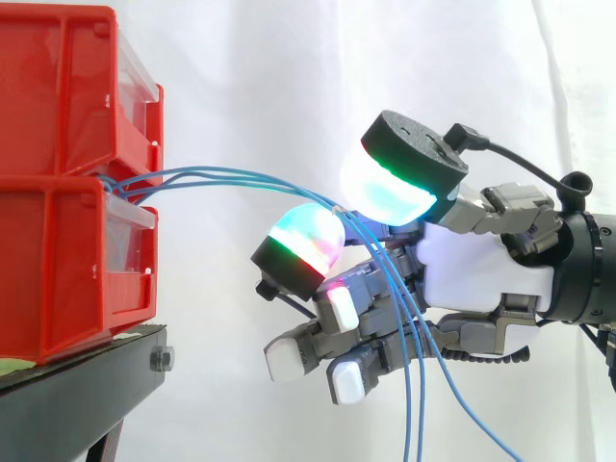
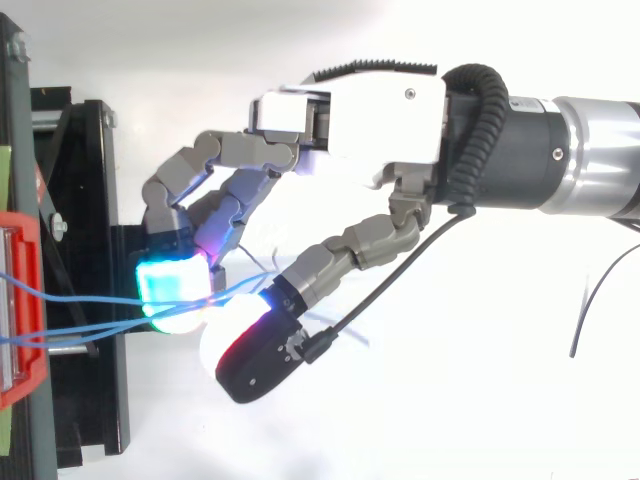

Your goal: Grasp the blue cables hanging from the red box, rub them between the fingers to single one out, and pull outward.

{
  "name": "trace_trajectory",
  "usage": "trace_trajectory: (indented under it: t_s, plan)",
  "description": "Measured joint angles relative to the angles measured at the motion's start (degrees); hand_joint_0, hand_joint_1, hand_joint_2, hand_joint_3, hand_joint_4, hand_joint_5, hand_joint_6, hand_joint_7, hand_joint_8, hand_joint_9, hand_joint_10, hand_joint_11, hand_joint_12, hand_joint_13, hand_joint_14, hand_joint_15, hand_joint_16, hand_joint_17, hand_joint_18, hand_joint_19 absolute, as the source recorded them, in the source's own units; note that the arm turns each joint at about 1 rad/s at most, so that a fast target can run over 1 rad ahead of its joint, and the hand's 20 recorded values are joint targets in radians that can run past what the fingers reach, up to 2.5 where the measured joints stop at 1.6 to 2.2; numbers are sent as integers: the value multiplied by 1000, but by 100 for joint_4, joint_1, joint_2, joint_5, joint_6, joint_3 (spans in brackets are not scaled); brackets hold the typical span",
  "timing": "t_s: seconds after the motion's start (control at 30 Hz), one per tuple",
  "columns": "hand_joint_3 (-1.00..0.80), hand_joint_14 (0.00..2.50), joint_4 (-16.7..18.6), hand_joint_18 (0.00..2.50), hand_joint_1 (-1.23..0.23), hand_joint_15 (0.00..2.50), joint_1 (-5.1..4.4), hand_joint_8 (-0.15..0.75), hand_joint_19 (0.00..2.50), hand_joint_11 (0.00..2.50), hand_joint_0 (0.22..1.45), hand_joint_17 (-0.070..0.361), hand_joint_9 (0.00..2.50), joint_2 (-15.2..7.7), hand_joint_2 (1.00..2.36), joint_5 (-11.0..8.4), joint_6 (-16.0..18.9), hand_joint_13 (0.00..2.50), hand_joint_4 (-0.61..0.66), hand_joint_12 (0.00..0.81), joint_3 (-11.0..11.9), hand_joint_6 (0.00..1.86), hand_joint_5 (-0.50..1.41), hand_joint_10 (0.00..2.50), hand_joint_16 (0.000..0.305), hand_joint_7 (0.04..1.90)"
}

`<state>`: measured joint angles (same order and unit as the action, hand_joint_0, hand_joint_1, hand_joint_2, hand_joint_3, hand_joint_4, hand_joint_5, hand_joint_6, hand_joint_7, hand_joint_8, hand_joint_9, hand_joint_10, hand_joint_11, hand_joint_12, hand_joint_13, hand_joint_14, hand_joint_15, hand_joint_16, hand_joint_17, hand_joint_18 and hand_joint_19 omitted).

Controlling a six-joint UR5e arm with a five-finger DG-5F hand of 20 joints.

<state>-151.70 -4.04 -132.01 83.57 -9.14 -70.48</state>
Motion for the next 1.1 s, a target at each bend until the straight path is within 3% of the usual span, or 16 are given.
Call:
trace_trajectory:
  t_s: [0.37,0.5,0.77,1.1]
  plan:
    - [-500,16,0,852,-651,452,0,379,574,730,559,130,974,0,1000,-7,0,782,224,421,1,887,-123,13,58,1138]
    - [-416,16,-2,858,-656,455,-7,381,577,724,581,127,983,0,1006,-7,0,790,222,416,4,887,-117,16,57,1179]
    - [-238,13,-20,924,-730,456,-11,403,542,733,591,139,1010,0,1013,-7,0,825,238,439,5,898,-114,12,62,1190]
    - [-239,14,-43,884,-851,459,-12,369,553,744,629,130,938,1,1015,-6,0,791,174,414,7,914,-138,16,58,1158]
